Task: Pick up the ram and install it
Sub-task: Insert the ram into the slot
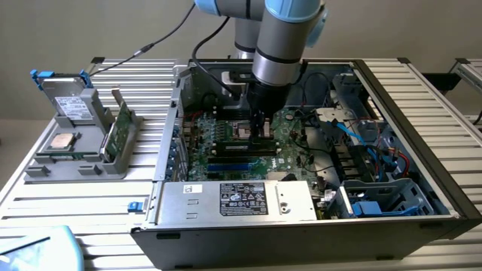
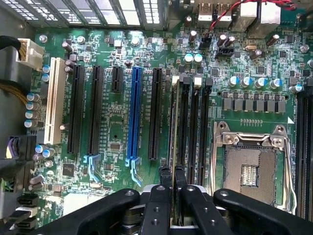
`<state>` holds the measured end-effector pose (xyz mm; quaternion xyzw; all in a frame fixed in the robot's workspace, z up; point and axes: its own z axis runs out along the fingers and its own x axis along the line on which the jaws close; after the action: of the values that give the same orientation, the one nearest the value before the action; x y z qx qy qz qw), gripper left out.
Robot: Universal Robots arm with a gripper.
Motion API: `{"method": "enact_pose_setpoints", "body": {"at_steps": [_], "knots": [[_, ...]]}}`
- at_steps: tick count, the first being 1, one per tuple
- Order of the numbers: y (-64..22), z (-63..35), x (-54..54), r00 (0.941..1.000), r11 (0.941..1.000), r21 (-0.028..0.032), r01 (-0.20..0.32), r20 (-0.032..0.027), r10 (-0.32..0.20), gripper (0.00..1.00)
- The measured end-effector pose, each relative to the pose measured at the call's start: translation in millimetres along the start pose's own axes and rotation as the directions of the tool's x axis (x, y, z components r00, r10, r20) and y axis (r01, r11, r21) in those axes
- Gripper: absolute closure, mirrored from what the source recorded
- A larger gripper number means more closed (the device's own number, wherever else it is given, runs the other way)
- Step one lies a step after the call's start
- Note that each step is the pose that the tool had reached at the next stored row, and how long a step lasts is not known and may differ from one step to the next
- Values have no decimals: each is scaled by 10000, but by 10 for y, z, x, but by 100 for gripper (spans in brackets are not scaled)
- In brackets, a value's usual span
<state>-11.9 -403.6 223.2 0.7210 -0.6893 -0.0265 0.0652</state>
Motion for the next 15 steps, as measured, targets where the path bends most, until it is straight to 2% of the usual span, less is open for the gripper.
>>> {"method": "enact_pose_setpoints", "body": {"at_steps": [8, 15], "knots": [[-24, 6, 0, 10000, 9999, -102, 5, 8, -5, 86], [-37, 17, -11, 10000, 9999, -133, 7, 11, -7, 86]]}}
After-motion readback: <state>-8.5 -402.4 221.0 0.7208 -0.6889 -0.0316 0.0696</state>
